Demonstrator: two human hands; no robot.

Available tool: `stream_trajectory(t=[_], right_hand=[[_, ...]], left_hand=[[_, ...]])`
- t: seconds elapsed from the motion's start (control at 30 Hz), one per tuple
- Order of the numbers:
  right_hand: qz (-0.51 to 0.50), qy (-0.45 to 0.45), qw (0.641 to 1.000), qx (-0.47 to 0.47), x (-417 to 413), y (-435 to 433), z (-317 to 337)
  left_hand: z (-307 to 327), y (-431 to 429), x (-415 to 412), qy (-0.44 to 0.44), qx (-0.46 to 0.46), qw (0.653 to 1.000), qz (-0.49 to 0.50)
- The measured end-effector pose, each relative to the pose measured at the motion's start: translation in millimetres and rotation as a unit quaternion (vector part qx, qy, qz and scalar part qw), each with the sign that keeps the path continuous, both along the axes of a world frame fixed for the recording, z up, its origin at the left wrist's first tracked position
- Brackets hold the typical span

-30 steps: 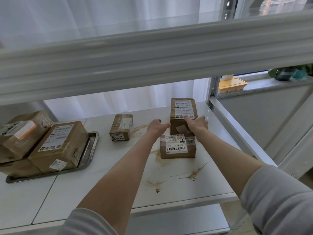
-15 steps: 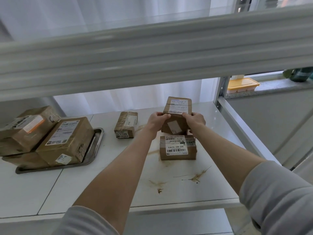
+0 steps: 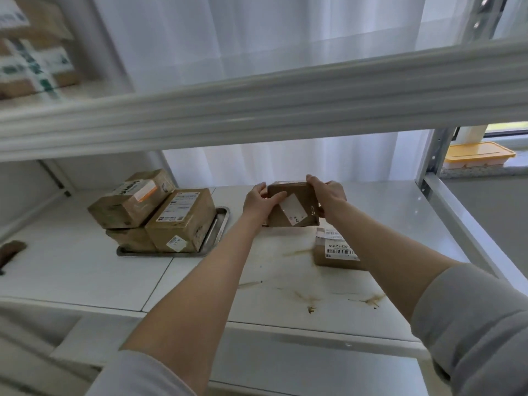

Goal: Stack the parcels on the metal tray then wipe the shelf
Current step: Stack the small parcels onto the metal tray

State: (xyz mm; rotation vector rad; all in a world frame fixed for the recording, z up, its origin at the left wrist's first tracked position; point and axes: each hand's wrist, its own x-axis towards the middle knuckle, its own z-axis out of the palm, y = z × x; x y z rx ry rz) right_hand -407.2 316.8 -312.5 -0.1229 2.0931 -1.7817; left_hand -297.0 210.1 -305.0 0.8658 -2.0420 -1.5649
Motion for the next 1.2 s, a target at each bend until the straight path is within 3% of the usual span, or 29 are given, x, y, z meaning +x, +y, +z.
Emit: stream_trajectory(t=[0.53, 0.77, 0.9, 1.03, 1.2], right_hand=[[0.038, 0.087, 0.987, 0.132, 55.4, -35.9, 31.6], [0.086, 0.015, 0.990, 0.110, 62.0, -46.4, 26.8], [0.149, -0.047, 0.976, 0.153, 67.7, -45.9, 18.9], [0.191, -0.061, 0.960, 0.196, 71.9, -43.2, 7.0], [0.206, -0.064, 0.952, 0.215, 78.4, -45.3, -1.6]], left_hand=[[14.9, -61.7, 62.2, -0.005, -0.014, 1.000, -0.020], [14.2, -69.3, 67.9, -0.072, 0.001, 0.997, -0.017], [3.5, -70.0, 68.9, -0.126, 0.033, 0.990, -0.051], [-10.9, -70.4, 66.3, -0.187, 0.028, 0.977, -0.095], [-24.6, -71.2, 65.5, -0.205, 0.004, 0.976, -0.071]])
